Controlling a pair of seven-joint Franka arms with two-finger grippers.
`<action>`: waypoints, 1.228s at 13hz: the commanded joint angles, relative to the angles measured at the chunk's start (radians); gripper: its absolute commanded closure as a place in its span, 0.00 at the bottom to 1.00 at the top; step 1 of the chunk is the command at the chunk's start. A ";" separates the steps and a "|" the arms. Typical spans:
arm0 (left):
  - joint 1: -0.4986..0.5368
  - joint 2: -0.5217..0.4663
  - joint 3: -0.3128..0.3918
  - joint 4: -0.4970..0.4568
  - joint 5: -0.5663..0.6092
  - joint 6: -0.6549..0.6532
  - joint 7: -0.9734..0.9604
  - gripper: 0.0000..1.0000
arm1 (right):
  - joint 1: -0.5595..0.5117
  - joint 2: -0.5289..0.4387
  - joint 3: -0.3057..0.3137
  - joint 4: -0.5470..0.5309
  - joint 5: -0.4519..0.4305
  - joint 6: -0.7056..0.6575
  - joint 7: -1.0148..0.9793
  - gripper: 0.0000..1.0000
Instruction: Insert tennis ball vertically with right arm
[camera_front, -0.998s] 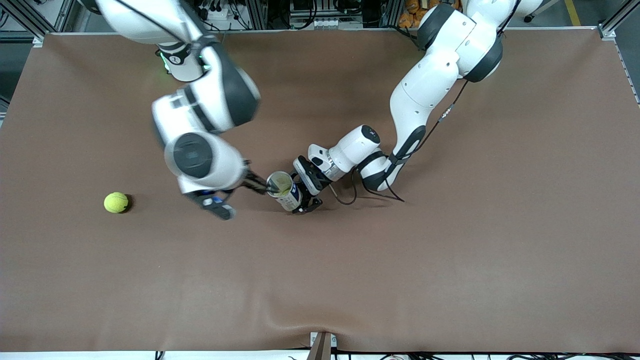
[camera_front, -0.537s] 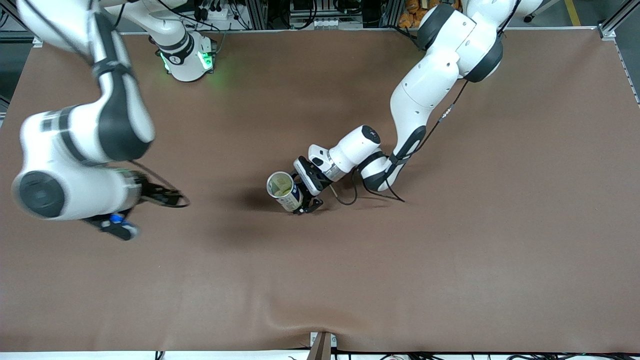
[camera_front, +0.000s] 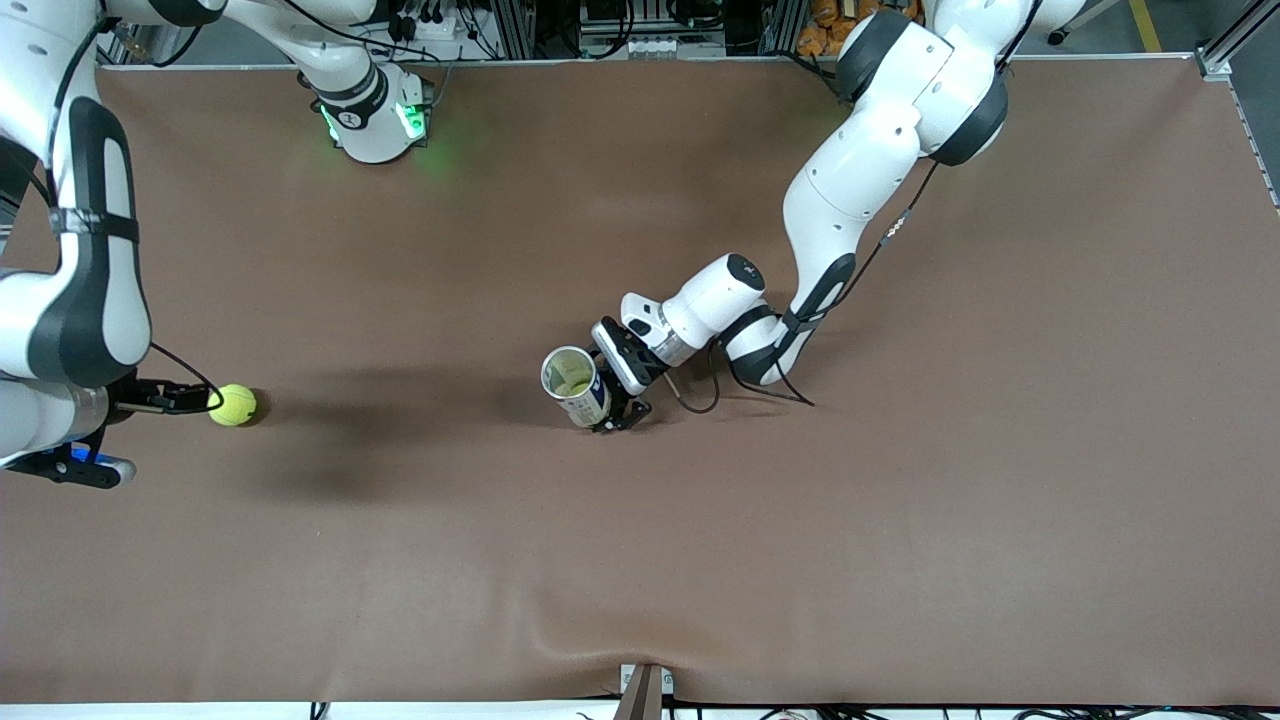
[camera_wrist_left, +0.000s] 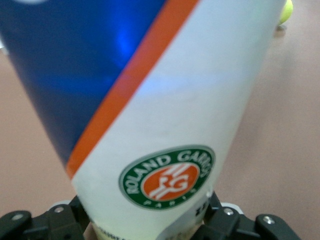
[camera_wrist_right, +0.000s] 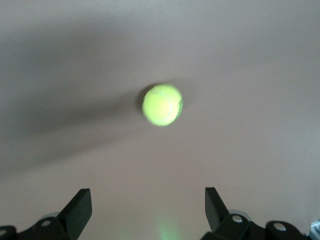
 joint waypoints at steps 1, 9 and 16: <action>0.001 0.017 0.003 0.013 0.002 0.012 0.002 0.13 | -0.004 -0.019 0.023 -0.167 -0.083 0.145 -0.055 0.00; 0.007 0.012 0.003 0.007 0.007 0.012 0.004 0.03 | -0.124 0.025 0.027 -0.357 -0.060 0.491 -0.301 0.00; 0.016 0.009 0.003 -0.002 0.009 0.012 0.005 0.00 | -0.136 0.048 0.027 -0.357 0.031 0.512 -0.302 0.00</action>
